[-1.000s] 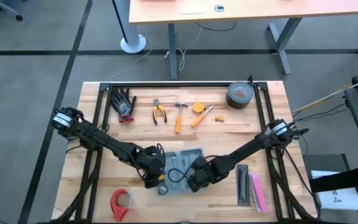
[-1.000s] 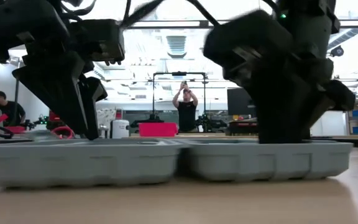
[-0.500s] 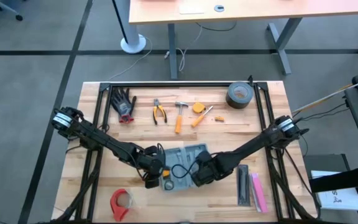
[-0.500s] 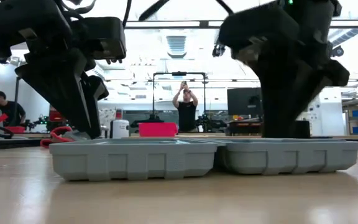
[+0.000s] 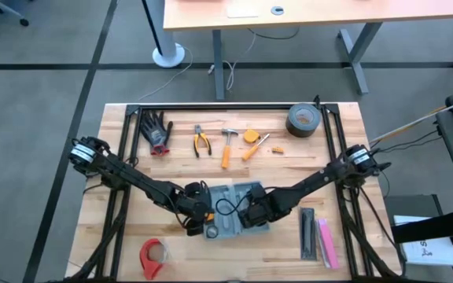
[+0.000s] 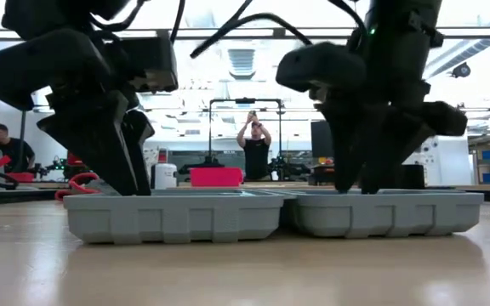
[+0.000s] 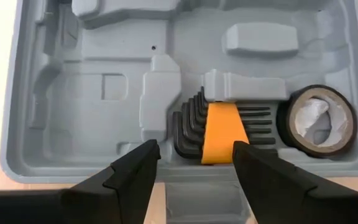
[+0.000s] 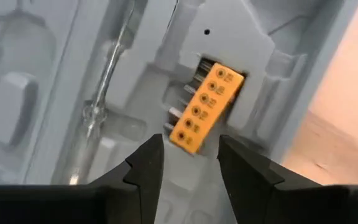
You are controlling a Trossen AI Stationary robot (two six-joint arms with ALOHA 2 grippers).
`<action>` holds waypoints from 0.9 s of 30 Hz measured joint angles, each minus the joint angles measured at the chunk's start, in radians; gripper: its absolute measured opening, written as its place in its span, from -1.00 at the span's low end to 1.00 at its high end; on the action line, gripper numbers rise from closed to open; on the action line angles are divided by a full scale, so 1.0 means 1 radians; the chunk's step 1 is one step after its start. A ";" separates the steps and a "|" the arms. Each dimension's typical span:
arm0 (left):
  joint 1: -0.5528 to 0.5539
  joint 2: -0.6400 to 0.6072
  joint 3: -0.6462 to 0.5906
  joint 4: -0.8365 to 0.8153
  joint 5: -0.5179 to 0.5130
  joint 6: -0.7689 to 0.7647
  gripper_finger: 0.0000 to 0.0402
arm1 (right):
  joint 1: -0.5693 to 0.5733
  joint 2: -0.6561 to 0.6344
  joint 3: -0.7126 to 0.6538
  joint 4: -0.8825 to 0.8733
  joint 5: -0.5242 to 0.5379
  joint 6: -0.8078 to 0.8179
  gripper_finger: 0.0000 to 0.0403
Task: Prefit tool cases
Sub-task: Remove the screwdriver bits from the gray tool box
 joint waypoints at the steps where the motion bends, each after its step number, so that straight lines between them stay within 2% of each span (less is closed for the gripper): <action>1: 0.000 0.000 0.000 0.000 -0.001 0.001 0.10 | -0.004 0.000 -0.009 0.028 0.000 0.000 -0.32; 7: 0.000 0.000 -0.008 0.006 0.000 -0.005 0.08 | -0.017 -0.002 -0.091 0.170 0.005 0.015 -0.35; 16: 0.000 -0.002 -0.026 0.029 -0.005 -0.008 0.10 | -0.014 -0.009 -0.206 0.505 0.061 -0.002 -0.35; 27: 0.000 0.000 -0.028 0.059 -0.001 -0.002 0.06 | -0.014 -0.009 -0.236 0.589 0.088 -0.002 -0.47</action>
